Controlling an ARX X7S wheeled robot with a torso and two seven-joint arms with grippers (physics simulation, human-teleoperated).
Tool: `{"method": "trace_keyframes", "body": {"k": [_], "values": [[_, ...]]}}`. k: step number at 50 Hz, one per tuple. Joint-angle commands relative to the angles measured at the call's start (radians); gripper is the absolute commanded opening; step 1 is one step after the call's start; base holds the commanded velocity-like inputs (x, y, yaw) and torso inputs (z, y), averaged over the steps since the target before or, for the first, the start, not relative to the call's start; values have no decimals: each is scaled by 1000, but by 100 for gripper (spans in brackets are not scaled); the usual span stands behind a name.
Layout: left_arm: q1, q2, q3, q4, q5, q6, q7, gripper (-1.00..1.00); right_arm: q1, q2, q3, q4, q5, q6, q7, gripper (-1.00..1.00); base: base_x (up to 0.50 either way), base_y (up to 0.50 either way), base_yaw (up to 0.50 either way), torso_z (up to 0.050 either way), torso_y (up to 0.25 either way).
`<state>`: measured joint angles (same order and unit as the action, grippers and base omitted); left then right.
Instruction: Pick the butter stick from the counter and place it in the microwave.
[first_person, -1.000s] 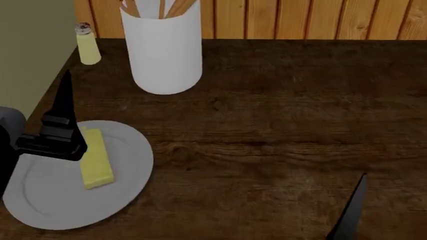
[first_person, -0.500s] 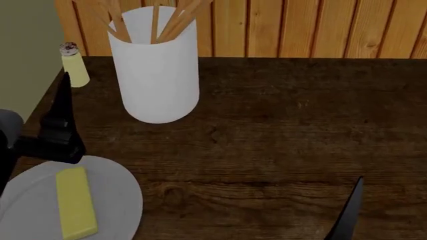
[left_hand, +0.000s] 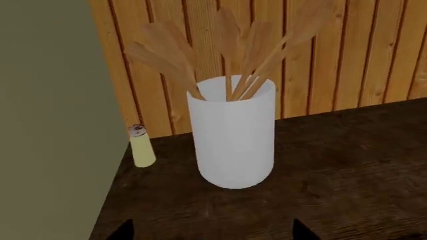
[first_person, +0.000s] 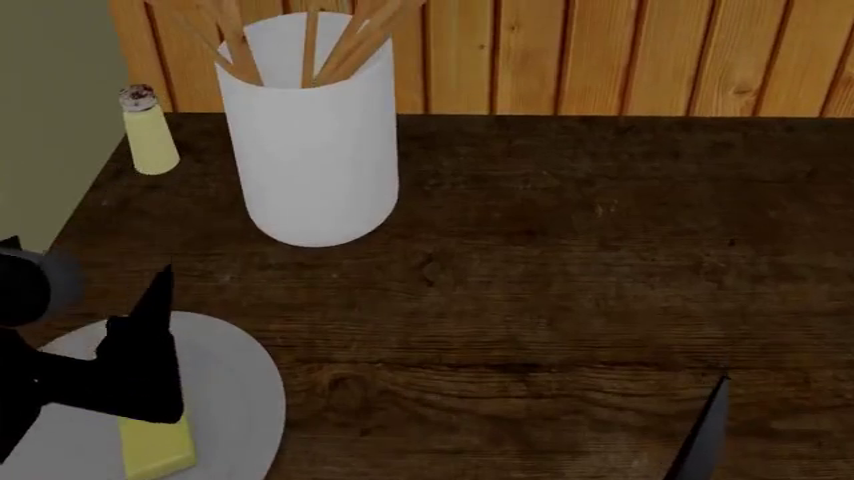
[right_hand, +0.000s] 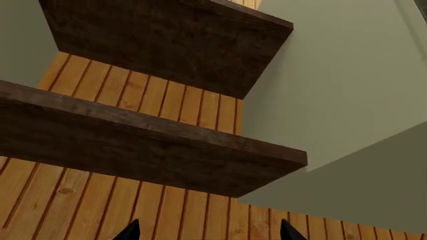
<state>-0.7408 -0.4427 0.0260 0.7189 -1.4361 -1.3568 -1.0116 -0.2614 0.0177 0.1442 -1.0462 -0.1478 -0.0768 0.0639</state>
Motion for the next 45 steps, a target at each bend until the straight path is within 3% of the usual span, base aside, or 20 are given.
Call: {"method": "trace_keyframes", "body": {"k": [1,5,13,45], "values": [[-61,-98,95,-81,-602,67,-527,100,-41,-17,38,-1,11,-41,-22,100,0,0,0,0,0],[-60,-163,172,-89,-626,191,-556,100,-49,-17,40,-1,15,-49,-23,100,0,0,0,0,0],[-60,-227,249,-99,-662,302,-543,100,-35,-17,22,-1,3,-36,-29,100,0,0,0,0,0],[23,-164,305,-231,-463,298,-325,100,-25,-17,7,-1,-17,-13,-30,100,0,0,0,0,0]]}}
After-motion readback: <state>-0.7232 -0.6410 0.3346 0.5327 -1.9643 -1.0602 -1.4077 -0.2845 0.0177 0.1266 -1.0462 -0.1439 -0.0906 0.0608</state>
